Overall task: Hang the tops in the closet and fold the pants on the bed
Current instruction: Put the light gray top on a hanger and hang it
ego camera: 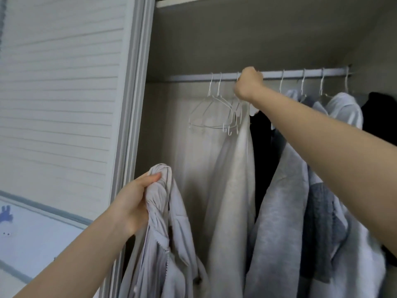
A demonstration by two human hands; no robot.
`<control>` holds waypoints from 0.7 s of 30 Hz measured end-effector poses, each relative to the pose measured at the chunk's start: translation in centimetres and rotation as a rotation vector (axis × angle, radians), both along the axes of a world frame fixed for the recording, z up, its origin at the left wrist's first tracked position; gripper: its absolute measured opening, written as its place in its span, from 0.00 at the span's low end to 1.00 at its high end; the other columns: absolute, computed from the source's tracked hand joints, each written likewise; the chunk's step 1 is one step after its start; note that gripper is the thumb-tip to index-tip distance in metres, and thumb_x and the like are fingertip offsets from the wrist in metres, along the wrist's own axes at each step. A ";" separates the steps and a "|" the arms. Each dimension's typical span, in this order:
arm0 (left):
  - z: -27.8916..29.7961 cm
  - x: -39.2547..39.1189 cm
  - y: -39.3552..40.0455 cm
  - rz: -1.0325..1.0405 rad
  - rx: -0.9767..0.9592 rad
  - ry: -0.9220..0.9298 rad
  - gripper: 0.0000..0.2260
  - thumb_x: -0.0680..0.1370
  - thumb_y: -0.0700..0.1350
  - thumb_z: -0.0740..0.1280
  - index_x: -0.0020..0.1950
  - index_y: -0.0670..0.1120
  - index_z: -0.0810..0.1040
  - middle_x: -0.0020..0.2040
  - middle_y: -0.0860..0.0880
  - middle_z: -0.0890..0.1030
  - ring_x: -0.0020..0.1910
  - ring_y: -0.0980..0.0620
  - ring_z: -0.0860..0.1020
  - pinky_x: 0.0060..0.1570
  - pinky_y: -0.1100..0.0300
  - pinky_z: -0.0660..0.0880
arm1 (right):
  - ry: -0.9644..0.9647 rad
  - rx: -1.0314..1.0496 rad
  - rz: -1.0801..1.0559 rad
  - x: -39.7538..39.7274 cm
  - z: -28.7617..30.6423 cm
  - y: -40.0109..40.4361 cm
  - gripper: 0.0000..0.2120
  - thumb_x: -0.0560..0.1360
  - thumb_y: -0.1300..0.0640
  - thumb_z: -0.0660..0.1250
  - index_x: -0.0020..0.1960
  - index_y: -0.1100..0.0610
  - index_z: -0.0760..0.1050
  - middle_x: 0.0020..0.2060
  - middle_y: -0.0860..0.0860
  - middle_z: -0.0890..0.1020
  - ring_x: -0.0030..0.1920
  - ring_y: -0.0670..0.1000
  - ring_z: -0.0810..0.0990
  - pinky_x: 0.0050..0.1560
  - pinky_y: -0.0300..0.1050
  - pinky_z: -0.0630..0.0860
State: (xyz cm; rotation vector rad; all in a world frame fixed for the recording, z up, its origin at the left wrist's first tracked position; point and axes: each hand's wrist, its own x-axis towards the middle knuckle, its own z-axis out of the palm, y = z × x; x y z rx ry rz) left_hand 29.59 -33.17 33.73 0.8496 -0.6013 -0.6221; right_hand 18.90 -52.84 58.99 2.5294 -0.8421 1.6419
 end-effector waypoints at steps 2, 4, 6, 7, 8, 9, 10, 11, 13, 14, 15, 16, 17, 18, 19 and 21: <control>0.1 1.0 -0.7 0.012 -0.006 -0.007 0.14 0.78 0.43 0.65 0.61 0.43 0.80 0.56 0.39 0.82 0.51 0.42 0.83 0.47 0.50 0.80 | 0.061 0.014 -0.012 1.5 0.6 -0.8 0.18 0.79 0.63 0.59 0.66 0.70 0.68 0.66 0.65 0.72 0.68 0.63 0.69 0.64 0.47 0.68; 0.3 1.7 -1.3 0.026 -0.009 -0.011 0.13 0.78 0.42 0.65 0.61 0.43 0.80 0.55 0.38 0.83 0.50 0.42 0.83 0.49 0.49 0.79 | 0.104 0.025 -0.030 2.7 1.0 -1.8 0.16 0.80 0.64 0.58 0.66 0.69 0.69 0.65 0.64 0.73 0.67 0.62 0.71 0.64 0.47 0.69; 0.3 2.3 -2.0 0.043 -0.008 -0.017 0.13 0.78 0.42 0.65 0.60 0.43 0.81 0.52 0.38 0.83 0.48 0.42 0.83 0.51 0.48 0.78 | 0.164 0.051 -0.045 3.7 1.2 -2.9 0.16 0.80 0.64 0.57 0.65 0.68 0.70 0.65 0.62 0.74 0.65 0.61 0.73 0.60 0.47 0.72; 0.3 2.6 -2.3 0.054 -0.002 -0.023 0.12 0.78 0.42 0.65 0.60 0.42 0.81 0.51 0.39 0.83 0.48 0.42 0.84 0.51 0.48 0.78 | 0.208 0.065 -0.041 4.3 1.3 -3.7 0.16 0.80 0.64 0.57 0.65 0.68 0.70 0.64 0.62 0.74 0.64 0.61 0.75 0.55 0.46 0.75; 0.4 2.8 -2.5 0.065 0.005 -0.027 0.12 0.78 0.42 0.65 0.60 0.42 0.81 0.51 0.38 0.84 0.48 0.42 0.84 0.51 0.48 0.78 | 0.253 0.073 -0.048 4.7 1.3 -4.2 0.15 0.80 0.63 0.56 0.64 0.68 0.71 0.62 0.62 0.76 0.60 0.61 0.78 0.44 0.42 0.78; 0.4 3.0 -2.7 0.075 0.010 -0.029 0.12 0.78 0.42 0.65 0.60 0.42 0.81 0.52 0.38 0.84 0.48 0.42 0.84 0.51 0.48 0.78 | 0.279 0.092 -0.053 5.0 1.3 -4.7 0.13 0.81 0.63 0.56 0.60 0.69 0.73 0.57 0.61 0.79 0.55 0.60 0.81 0.29 0.39 0.77; 0.5 3.3 -2.9 0.087 0.012 -0.028 0.12 0.78 0.42 0.65 0.60 0.42 0.81 0.53 0.38 0.83 0.49 0.42 0.83 0.50 0.49 0.79 | 0.292 0.112 -0.066 5.6 1.3 -5.1 0.12 0.81 0.64 0.55 0.54 0.70 0.74 0.50 0.61 0.81 0.46 0.59 0.83 0.20 0.39 0.72; 0.5 3.4 -3.0 0.096 0.015 -0.028 0.12 0.78 0.42 0.65 0.60 0.42 0.81 0.53 0.38 0.83 0.49 0.42 0.83 0.50 0.49 0.79 | 0.279 0.149 -0.066 6.0 1.2 -5.7 0.11 0.81 0.65 0.55 0.47 0.69 0.74 0.42 0.60 0.81 0.37 0.57 0.81 0.19 0.42 0.71; 0.7 3.7 -3.3 0.103 0.016 -0.030 0.12 0.79 0.42 0.65 0.60 0.43 0.81 0.54 0.38 0.83 0.49 0.42 0.83 0.49 0.49 0.79 | 0.212 0.254 -0.008 6.8 1.2 -6.9 0.13 0.80 0.65 0.55 0.39 0.66 0.71 0.34 0.59 0.78 0.30 0.55 0.76 0.29 0.46 0.74; 0.8 4.0 -3.5 0.106 0.015 -0.029 0.12 0.79 0.42 0.65 0.60 0.43 0.81 0.53 0.38 0.83 0.48 0.42 0.84 0.49 0.50 0.79 | 0.176 0.297 0.048 7.2 1.2 -7.7 0.12 0.79 0.66 0.56 0.37 0.65 0.70 0.35 0.60 0.77 0.31 0.56 0.76 0.34 0.48 0.76; 0.8 4.1 -3.6 0.109 0.014 -0.026 0.11 0.79 0.41 0.65 0.60 0.43 0.81 0.53 0.38 0.84 0.48 0.43 0.84 0.48 0.50 0.79 | 0.121 0.348 0.113 7.5 1.2 -8.4 0.10 0.78 0.67 0.56 0.38 0.65 0.69 0.38 0.62 0.77 0.35 0.58 0.78 0.39 0.51 0.79; 0.9 4.3 -3.8 0.110 0.012 -0.022 0.11 0.79 0.41 0.64 0.59 0.43 0.81 0.53 0.39 0.84 0.47 0.43 0.84 0.47 0.50 0.79 | 0.064 0.407 0.159 7.7 1.2 -8.9 0.08 0.77 0.68 0.55 0.40 0.66 0.69 0.39 0.64 0.76 0.38 0.60 0.79 0.45 0.56 0.80; 0.9 4.4 -3.9 0.112 0.014 -0.020 0.11 0.79 0.41 0.64 0.60 0.42 0.81 0.53 0.39 0.84 0.47 0.43 0.84 0.47 0.50 0.79 | 0.020 0.444 0.180 7.8 1.2 -9.2 0.07 0.77 0.69 0.54 0.44 0.68 0.70 0.39 0.65 0.76 0.40 0.61 0.79 0.49 0.58 0.79; 1.0 4.6 -4.0 0.111 0.018 -0.021 0.12 0.79 0.41 0.64 0.60 0.42 0.81 0.53 0.39 0.84 0.48 0.43 0.84 0.48 0.50 0.79 | -0.010 0.452 0.186 7.8 1.2 -9.4 0.07 0.78 0.68 0.54 0.49 0.69 0.70 0.36 0.64 0.74 0.37 0.60 0.78 0.48 0.55 0.79; 1.0 4.7 -4.0 0.115 0.024 -0.020 0.12 0.79 0.41 0.64 0.60 0.42 0.81 0.53 0.39 0.84 0.49 0.42 0.83 0.48 0.50 0.79 | -0.026 0.433 0.184 7.9 1.3 -9.6 0.09 0.78 0.67 0.54 0.54 0.68 0.71 0.33 0.61 0.72 0.34 0.58 0.75 0.44 0.51 0.77; 1.0 4.8 -4.1 0.117 0.035 -0.020 0.12 0.79 0.41 0.64 0.60 0.42 0.81 0.55 0.38 0.83 0.51 0.41 0.83 0.49 0.50 0.78 | -0.035 0.387 0.211 7.9 1.6 -10.0 0.15 0.79 0.64 0.55 0.64 0.66 0.71 0.35 0.56 0.70 0.33 0.54 0.70 0.37 0.45 0.71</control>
